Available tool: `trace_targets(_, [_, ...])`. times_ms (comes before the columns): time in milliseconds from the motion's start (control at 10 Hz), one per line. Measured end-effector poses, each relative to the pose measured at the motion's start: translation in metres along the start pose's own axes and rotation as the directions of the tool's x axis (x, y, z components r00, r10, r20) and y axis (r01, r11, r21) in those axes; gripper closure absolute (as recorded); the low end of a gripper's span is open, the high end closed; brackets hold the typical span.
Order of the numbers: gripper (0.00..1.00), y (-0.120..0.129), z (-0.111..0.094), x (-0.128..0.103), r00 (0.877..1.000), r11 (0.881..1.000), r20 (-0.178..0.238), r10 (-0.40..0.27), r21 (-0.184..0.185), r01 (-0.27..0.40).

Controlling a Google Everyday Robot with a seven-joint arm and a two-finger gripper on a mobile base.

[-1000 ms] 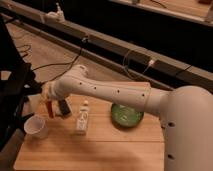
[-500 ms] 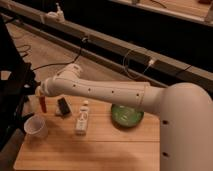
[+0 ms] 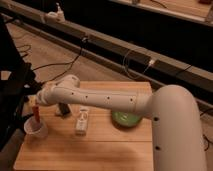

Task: Place the pepper in the ceramic cup

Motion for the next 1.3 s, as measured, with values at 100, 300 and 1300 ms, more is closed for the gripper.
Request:
trace_targets(100, [0.79,0.001,0.005,-0.005,1.0,1.0,0.01,0.005,0.016,-0.005])
trace_targets(300, [0.59,0.001,0.013,-0.013,1.0,0.999,0.023,0.002,0.046,-0.003])
trace_targets(1300, [0.2,0.008,0.004,-0.018,0.999,0.997,0.029,-0.015,0.074,0.013])
